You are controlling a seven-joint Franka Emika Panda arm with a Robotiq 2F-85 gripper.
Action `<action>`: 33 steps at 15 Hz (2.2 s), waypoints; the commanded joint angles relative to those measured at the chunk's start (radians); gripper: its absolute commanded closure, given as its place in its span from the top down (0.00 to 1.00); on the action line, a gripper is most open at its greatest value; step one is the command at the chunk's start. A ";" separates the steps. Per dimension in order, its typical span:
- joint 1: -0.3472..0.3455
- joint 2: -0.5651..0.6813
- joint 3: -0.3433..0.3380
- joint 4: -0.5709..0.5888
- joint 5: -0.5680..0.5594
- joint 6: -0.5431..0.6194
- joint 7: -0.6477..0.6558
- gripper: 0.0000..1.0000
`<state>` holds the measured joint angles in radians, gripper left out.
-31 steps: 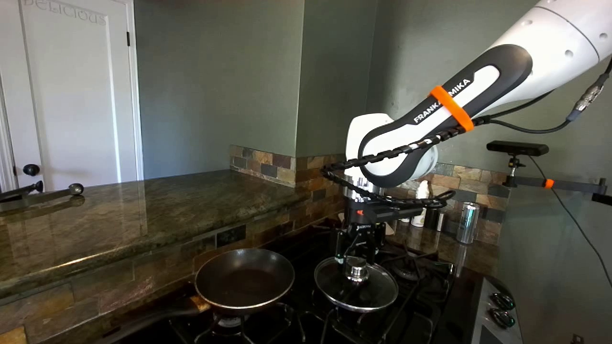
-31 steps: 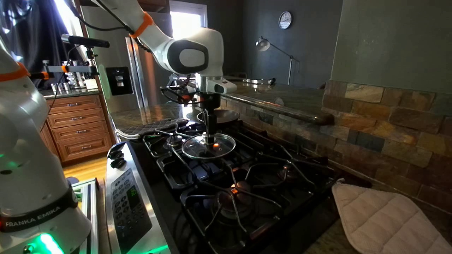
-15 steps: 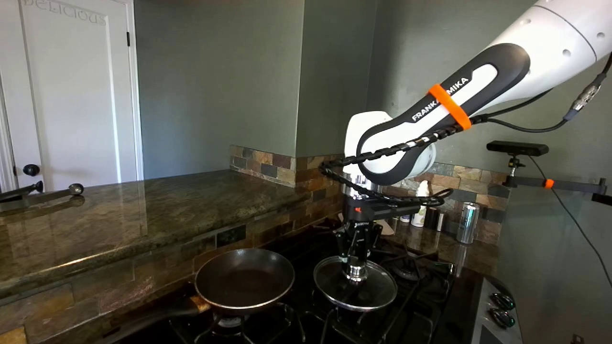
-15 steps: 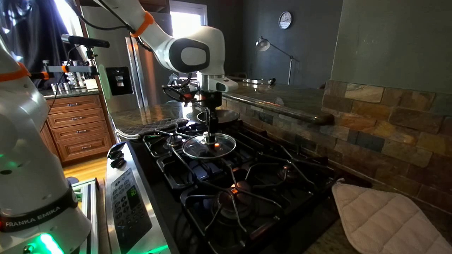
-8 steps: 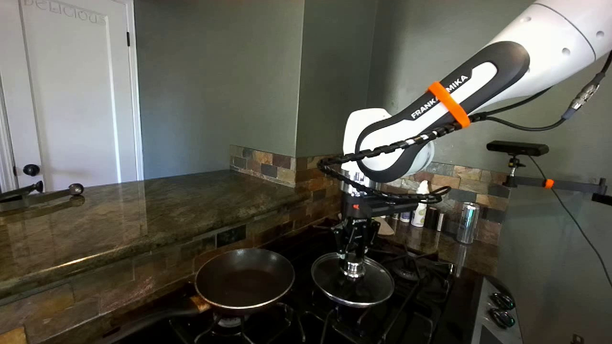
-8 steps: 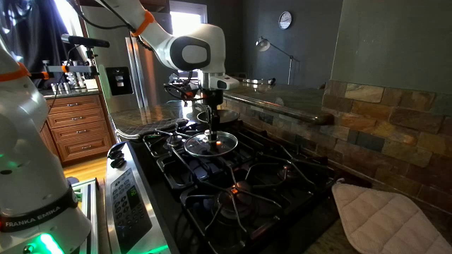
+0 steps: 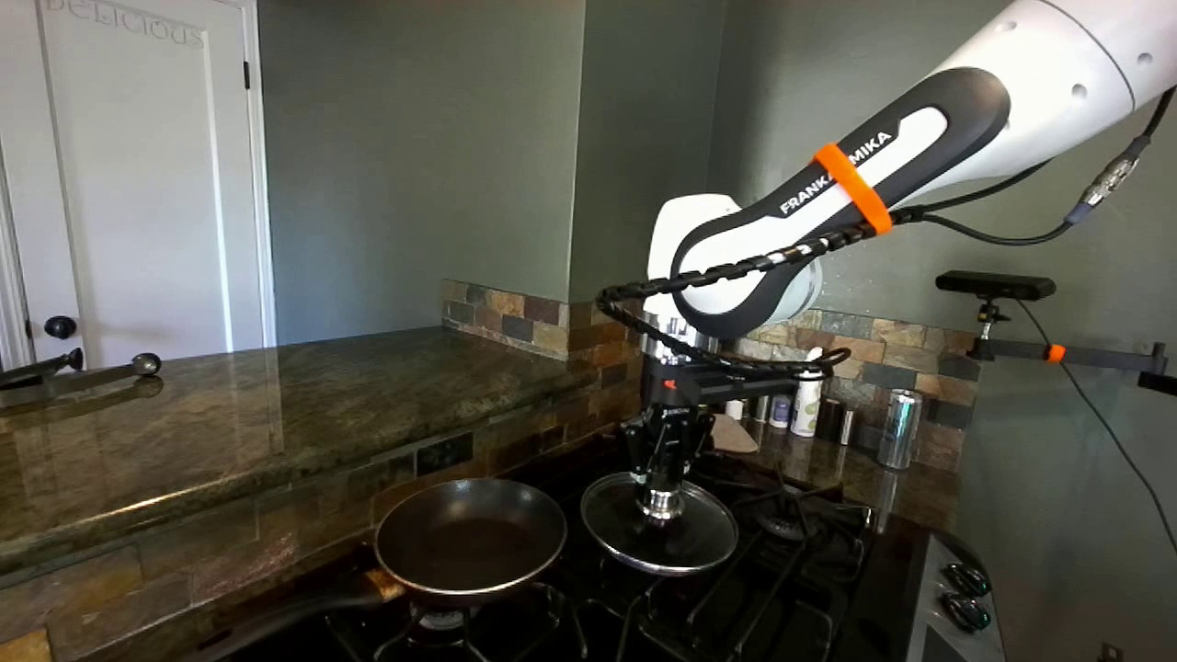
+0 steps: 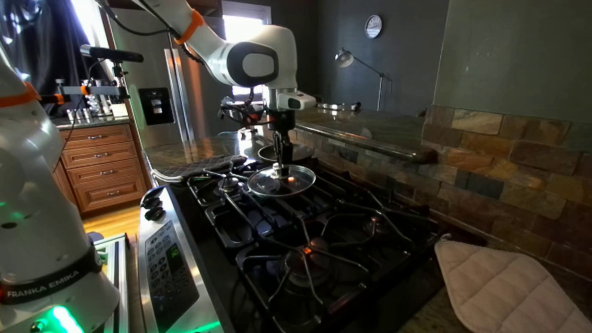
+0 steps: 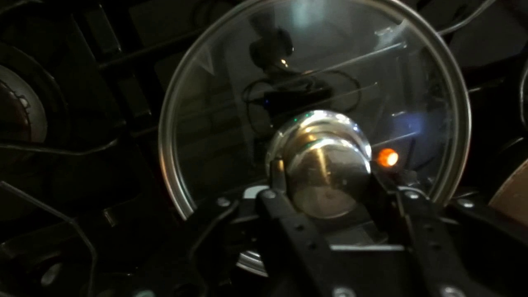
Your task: Put the glass lid on the pan.
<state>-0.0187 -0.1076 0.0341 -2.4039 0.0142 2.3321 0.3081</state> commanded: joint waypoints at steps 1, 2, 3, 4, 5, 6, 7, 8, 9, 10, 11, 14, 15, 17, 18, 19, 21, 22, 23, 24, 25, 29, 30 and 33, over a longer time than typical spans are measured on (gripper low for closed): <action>0.014 0.018 0.004 0.052 -0.006 -0.031 -0.009 0.23; 0.016 0.021 0.004 0.060 -0.005 -0.032 -0.011 0.23; 0.018 0.023 0.005 0.065 -0.005 -0.033 -0.013 0.23; 0.019 0.025 0.006 0.069 -0.006 -0.033 -0.015 0.23; 0.021 0.025 0.006 0.074 -0.005 -0.033 -0.018 0.23; 0.022 0.026 0.006 0.077 -0.005 -0.033 -0.022 0.23; 0.024 0.026 0.006 0.080 -0.006 -0.032 -0.024 0.23; 0.025 0.024 0.006 0.081 -0.003 -0.032 -0.029 0.23; 0.026 0.023 0.006 0.082 -0.005 -0.032 -0.029 0.23; 0.029 0.020 0.006 0.084 0.002 -0.032 -0.038 0.23; 0.030 0.019 0.006 0.088 0.003 -0.033 -0.042 0.23; 0.036 0.017 0.009 0.107 0.004 -0.036 -0.061 0.23; 0.039 0.018 0.010 0.114 0.005 -0.039 -0.068 0.23; 0.044 0.026 0.013 0.136 0.005 -0.043 -0.088 0.23; 0.047 0.030 0.017 0.147 0.004 -0.047 -0.094 0.23; 0.051 0.034 0.019 0.158 0.007 -0.052 -0.105 0.23; 0.058 0.044 0.024 0.184 0.009 -0.068 -0.125 0.23; 0.062 0.049 0.027 0.196 0.010 -0.076 -0.133 0.23; 0.067 0.058 0.030 0.212 0.008 -0.088 -0.140 0.23; 0.073 0.066 0.033 0.226 0.006 -0.100 -0.145 0.23; 0.076 0.075 0.037 0.241 0.005 -0.113 -0.151 0.23; 0.094 0.117 0.052 0.309 -0.013 -0.154 -0.171 0.23; 0.099 0.129 0.055 0.325 -0.013 -0.157 -0.182 0.23; 0.115 0.166 0.069 0.373 -0.025 -0.168 -0.200 0.23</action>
<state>0.0795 0.0139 0.0923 -2.1046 0.0127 2.2098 0.1272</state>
